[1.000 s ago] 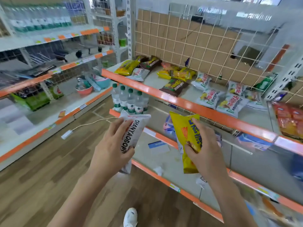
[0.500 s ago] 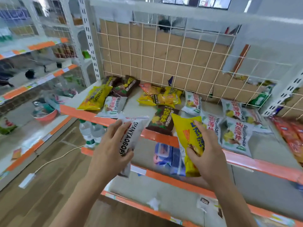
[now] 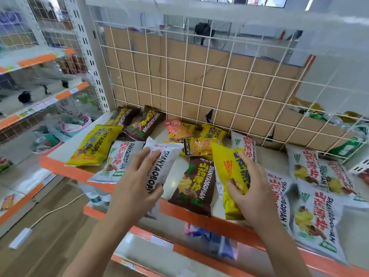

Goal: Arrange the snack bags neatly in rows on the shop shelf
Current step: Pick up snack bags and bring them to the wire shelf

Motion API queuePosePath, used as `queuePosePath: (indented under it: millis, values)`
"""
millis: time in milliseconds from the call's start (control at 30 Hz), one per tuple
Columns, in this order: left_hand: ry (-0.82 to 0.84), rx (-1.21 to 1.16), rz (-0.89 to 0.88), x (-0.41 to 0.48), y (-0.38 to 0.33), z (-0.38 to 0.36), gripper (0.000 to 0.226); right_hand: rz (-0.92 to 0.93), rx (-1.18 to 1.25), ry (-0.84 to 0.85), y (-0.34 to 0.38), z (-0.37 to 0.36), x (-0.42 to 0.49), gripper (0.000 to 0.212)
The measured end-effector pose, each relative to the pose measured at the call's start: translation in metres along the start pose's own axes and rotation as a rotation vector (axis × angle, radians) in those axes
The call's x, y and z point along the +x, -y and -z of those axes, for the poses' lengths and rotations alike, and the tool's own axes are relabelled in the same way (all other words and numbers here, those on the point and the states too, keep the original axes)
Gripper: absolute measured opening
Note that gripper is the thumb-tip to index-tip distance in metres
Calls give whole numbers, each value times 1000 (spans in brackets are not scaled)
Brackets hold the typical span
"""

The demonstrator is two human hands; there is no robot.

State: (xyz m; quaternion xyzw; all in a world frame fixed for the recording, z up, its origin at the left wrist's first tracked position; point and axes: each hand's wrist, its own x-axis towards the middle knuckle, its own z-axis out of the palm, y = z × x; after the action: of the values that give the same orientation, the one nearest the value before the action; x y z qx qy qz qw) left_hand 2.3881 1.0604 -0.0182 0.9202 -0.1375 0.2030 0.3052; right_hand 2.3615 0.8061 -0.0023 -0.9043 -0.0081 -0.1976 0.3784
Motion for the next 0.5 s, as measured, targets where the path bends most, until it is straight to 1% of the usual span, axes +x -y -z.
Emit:
queuePosePath:
  millis: [100, 233, 367, 500]
  values:
    - [-31, 17, 35, 16, 12, 3, 71, -21, 63, 45, 6, -16, 15, 69]
    - [-44, 6, 37, 35, 31, 11, 73, -13, 95, 79, 23, -43, 33, 69]
    - [-40, 9, 35, 53, 52, 22, 72, -23, 91, 65, 47, -74, 44, 68]
    - [-16, -29, -6, 73, 74, 37, 72, -44, 53, 73, 74, -105, 49, 66]
